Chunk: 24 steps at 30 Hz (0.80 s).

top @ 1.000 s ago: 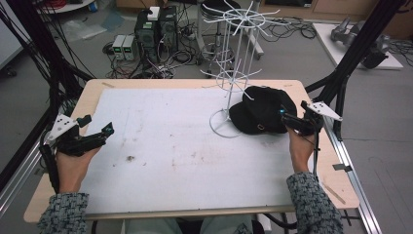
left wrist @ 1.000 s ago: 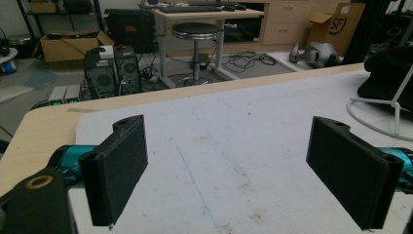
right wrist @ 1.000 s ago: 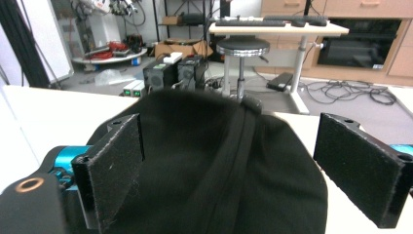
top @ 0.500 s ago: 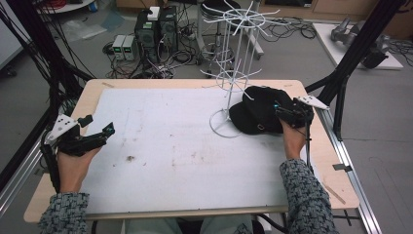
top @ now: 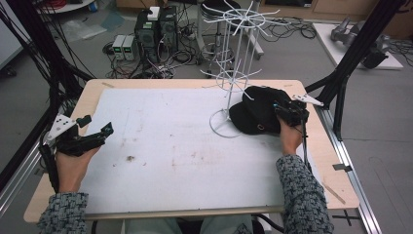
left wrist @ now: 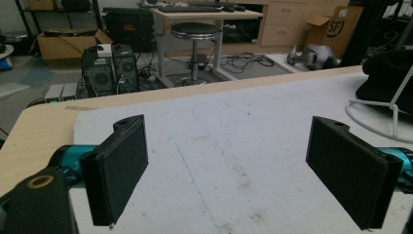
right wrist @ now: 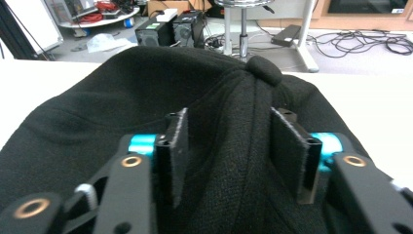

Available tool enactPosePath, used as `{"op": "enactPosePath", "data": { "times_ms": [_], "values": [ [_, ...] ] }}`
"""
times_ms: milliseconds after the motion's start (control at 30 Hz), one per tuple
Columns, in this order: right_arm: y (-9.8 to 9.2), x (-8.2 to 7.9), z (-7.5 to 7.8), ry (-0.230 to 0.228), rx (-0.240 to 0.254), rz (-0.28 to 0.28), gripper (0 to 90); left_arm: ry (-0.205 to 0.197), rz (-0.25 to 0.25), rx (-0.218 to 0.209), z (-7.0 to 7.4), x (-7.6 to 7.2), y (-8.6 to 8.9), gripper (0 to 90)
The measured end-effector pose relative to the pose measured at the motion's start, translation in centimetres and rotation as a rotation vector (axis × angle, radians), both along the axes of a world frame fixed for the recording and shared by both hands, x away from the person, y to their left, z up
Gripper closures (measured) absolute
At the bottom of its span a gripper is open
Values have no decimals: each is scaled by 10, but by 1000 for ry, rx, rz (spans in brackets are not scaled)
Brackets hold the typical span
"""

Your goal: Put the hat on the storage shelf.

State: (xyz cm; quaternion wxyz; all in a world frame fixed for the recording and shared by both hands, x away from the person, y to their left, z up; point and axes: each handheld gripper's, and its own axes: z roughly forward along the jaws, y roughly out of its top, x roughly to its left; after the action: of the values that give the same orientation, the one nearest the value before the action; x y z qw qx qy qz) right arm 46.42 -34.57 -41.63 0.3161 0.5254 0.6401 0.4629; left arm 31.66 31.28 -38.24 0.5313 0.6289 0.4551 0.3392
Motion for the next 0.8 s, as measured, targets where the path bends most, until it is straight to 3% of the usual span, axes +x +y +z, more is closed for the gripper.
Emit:
{"op": "enactPosePath", "data": {
  "times_ms": [67,133,167,267,500,800],
  "values": [
    [-1,0,0,0,2,-6,586,-1,2,-3,0,0,0,156],
    [-5,0,0,13,42,-24,679,-1,1,-3,0,0,0,158],
    [-6,0,0,16,53,-26,679,-1,1,-2,0,0,0,158],
    [-5,-2,2,10,35,-29,777,-2,1,-3,1,-1,1,158],
    [-2,-7,8,-21,6,-24,815,-3,3,-3,1,-1,1,158],
    [-4,-22,30,-125,-20,13,824,-6,4,-5,2,-2,2,158]
  ]
}}
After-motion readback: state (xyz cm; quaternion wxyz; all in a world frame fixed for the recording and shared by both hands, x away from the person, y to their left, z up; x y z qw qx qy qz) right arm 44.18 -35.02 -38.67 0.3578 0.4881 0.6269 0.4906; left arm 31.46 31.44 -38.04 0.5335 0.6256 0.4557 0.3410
